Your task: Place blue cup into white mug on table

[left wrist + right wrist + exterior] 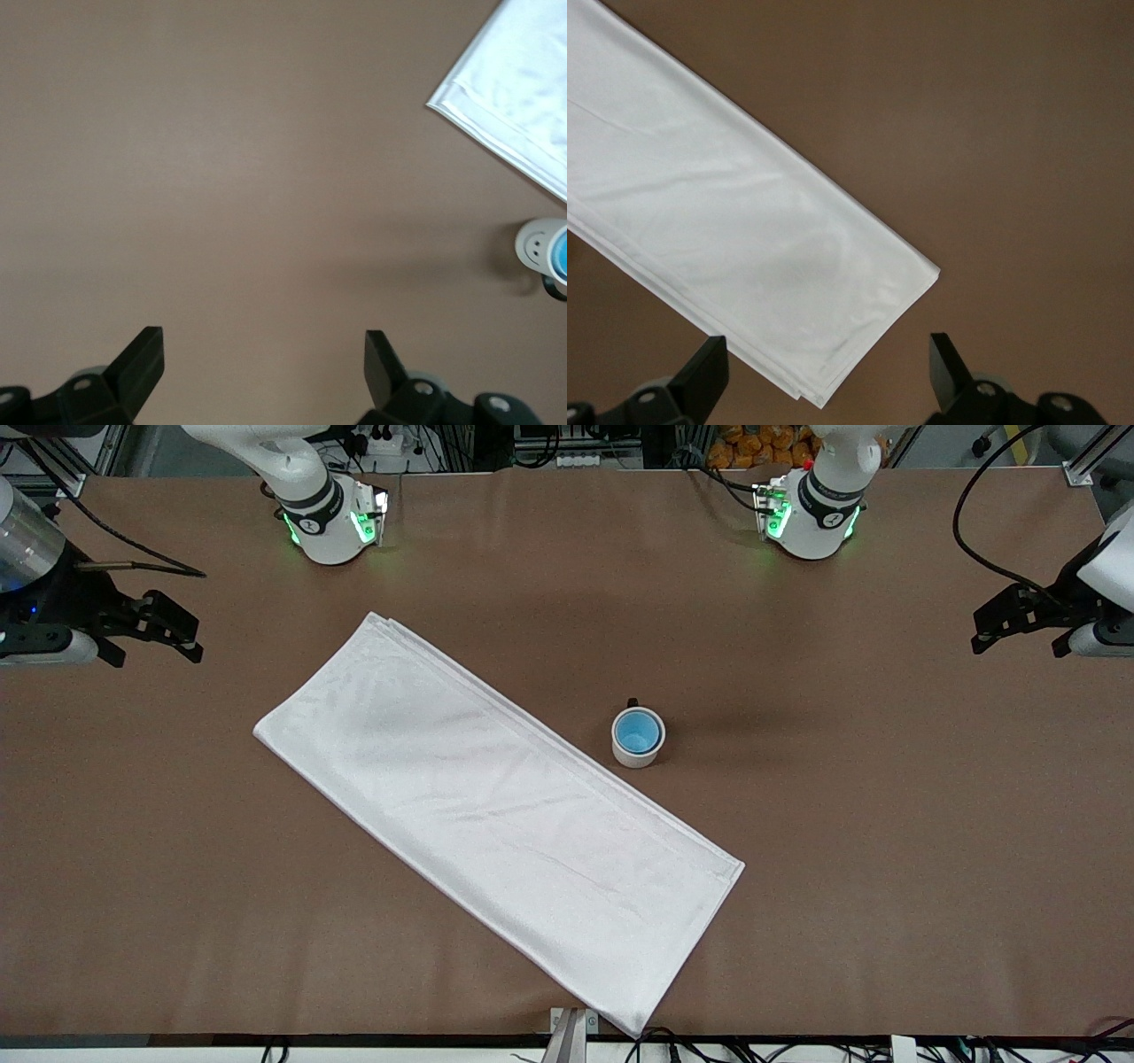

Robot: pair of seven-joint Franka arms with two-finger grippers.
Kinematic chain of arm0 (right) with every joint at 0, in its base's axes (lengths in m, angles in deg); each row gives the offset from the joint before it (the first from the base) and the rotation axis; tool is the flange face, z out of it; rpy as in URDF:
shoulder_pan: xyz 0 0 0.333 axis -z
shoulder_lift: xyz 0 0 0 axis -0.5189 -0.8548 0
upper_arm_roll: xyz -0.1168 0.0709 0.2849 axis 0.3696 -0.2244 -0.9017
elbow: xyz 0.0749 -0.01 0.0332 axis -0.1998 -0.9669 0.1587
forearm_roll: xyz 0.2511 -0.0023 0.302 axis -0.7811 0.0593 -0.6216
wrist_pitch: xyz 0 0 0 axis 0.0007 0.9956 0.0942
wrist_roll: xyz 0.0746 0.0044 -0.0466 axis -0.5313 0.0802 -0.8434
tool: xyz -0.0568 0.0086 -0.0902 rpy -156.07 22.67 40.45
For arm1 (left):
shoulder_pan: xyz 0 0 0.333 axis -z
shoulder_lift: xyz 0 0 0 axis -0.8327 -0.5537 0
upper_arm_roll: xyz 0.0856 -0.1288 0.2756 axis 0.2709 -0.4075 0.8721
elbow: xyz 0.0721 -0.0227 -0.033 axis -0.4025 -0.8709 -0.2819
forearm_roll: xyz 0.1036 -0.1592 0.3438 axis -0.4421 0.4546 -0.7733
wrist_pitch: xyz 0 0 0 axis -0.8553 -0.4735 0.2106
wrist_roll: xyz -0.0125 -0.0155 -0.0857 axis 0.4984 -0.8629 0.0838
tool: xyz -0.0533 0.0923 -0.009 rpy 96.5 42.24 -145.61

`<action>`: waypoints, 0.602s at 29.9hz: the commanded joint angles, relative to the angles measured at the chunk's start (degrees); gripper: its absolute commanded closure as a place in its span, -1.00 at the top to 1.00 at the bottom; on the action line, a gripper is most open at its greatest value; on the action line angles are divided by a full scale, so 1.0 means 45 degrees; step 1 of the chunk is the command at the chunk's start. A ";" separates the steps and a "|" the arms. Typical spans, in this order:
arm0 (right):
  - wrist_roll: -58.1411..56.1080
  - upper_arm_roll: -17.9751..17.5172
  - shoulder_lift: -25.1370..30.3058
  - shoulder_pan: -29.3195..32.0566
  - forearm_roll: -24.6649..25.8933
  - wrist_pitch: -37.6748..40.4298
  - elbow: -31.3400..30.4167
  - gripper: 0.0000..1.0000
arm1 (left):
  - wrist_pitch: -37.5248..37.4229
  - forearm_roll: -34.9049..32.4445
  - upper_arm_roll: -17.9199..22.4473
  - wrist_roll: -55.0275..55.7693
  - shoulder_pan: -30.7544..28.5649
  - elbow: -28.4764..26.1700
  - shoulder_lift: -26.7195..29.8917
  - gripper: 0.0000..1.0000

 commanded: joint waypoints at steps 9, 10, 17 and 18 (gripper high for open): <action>-0.0201 -0.0038 0.0372 0.0339 0.0140 -0.0269 -0.0554 1.00 | -0.0453 0.0451 0.0074 0.0156 0.0403 0.0498 -0.0249 1.00; -0.0201 -0.0038 0.0372 0.0339 0.0140 -0.0269 -0.0573 1.00 | -0.0453 0.0451 0.0054 0.0175 0.0403 0.0498 -0.0249 1.00; -0.0201 -0.0038 0.0333 0.0340 0.0140 -0.0289 -0.0573 1.00 | -0.0453 0.0392 0.0015 0.0195 0.0403 0.0478 -0.0269 1.00; -0.0182 -0.0038 0.0333 0.0339 0.0140 -0.0289 -0.0573 1.00 | -0.0453 0.0373 0.0015 0.0195 0.0403 0.0478 -0.0269 1.00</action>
